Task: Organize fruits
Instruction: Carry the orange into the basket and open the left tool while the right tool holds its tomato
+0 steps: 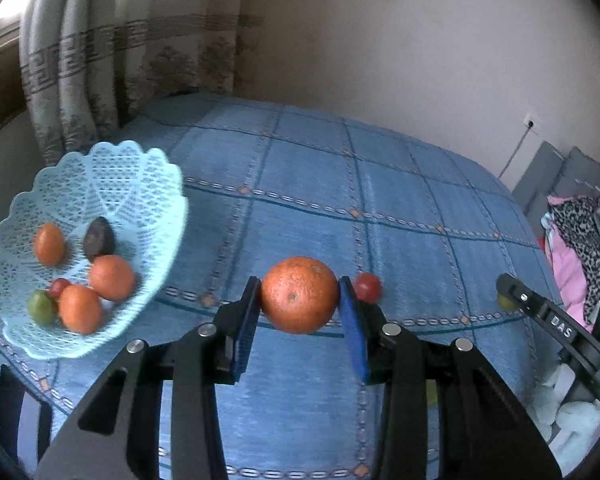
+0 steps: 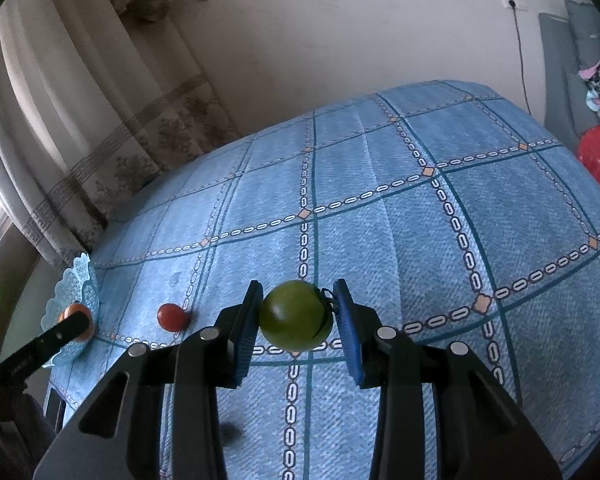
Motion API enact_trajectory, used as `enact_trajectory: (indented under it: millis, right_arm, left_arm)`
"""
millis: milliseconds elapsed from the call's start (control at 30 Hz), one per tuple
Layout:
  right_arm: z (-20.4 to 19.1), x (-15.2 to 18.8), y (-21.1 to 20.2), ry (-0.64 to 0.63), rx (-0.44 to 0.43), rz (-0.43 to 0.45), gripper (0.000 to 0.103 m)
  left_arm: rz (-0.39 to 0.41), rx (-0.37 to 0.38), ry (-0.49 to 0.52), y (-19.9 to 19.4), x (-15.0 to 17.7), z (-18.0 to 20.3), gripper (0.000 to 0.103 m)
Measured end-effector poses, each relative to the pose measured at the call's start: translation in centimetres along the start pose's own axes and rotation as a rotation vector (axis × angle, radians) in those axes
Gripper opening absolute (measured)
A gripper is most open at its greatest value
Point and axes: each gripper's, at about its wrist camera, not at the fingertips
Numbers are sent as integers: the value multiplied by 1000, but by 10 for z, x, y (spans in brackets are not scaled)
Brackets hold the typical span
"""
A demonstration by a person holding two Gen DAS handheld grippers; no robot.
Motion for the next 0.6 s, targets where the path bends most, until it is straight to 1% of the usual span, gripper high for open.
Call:
enact_trajectory:
  millis: [200, 433, 600]
  right_arm:
    - [-11, 7, 1, -32, 3, -10, 37]
    - [-23, 8, -4, -55, -2, -4, 37]
    - [-34, 10, -2, -76, -1, -12, 37]
  left_arm:
    - [35, -68, -46, -6, 0, -35, 40]
    - [66, -114, -106, -18, -5, -80, 40]
    - [72, -145, -149, -22, -5, -109, 40]
Point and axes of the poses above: each gripper's, at about its wrist camera, not at the fingertips, and y roughly the way its jaws point, z to its right, x to its underside, and after that the axes turned 10 degrees about -z, right-handed
